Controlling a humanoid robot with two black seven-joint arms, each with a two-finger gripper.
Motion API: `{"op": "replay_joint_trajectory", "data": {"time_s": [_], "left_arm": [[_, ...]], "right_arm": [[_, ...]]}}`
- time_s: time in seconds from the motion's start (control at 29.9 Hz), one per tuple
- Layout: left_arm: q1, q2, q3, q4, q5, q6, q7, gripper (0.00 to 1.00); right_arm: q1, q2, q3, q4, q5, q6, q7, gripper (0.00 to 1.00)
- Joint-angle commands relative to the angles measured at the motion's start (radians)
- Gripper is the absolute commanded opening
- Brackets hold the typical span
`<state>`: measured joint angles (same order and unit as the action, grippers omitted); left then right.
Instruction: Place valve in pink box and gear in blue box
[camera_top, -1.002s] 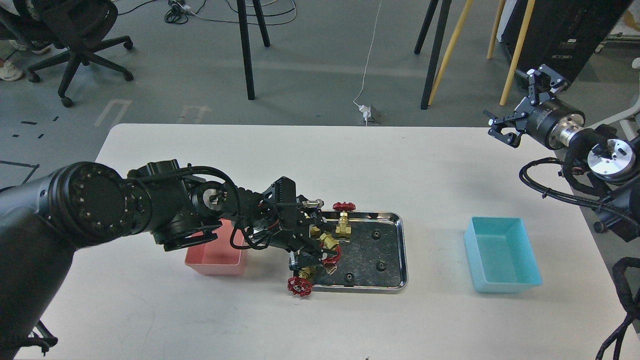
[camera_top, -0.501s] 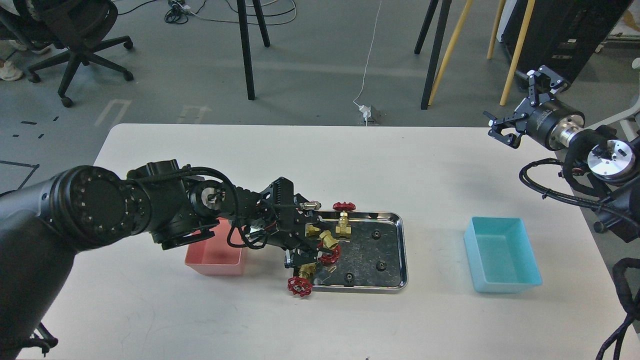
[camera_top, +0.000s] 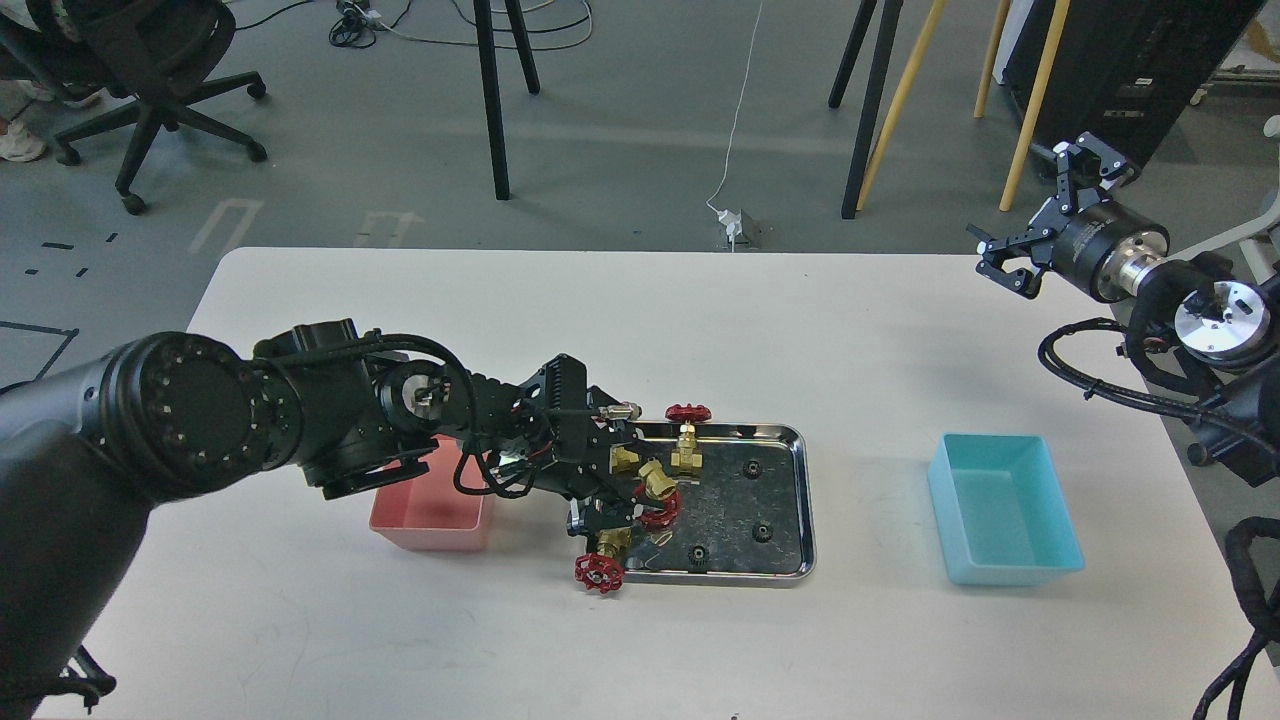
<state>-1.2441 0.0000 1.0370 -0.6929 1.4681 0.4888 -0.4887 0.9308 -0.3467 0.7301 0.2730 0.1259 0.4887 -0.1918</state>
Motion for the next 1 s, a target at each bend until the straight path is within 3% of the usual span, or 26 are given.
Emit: {"op": "replay_joint_trajectory", "data": {"time_s": [0.0,0.43,0.97], "left_arm": [[0.0,0.0,0.0,-0.001,0.0,0.0,0.0,0.54],[0.0,0.0,0.0,-0.001,0.001,0.0,0.0,0.34],[-0.012,0.0,0.0,-0.002,0.001,0.0,0.0,0.29]], "right_arm": [[-0.001,0.0,0.0,0.0,0.0,0.0,0.0,0.99],[-0.009,0.0,0.0,0.0,0.0,0.0,0.0,0.99],[-0.009,0.0,0.0,-0.003,0.0,0.0,0.002,0.99]]}}
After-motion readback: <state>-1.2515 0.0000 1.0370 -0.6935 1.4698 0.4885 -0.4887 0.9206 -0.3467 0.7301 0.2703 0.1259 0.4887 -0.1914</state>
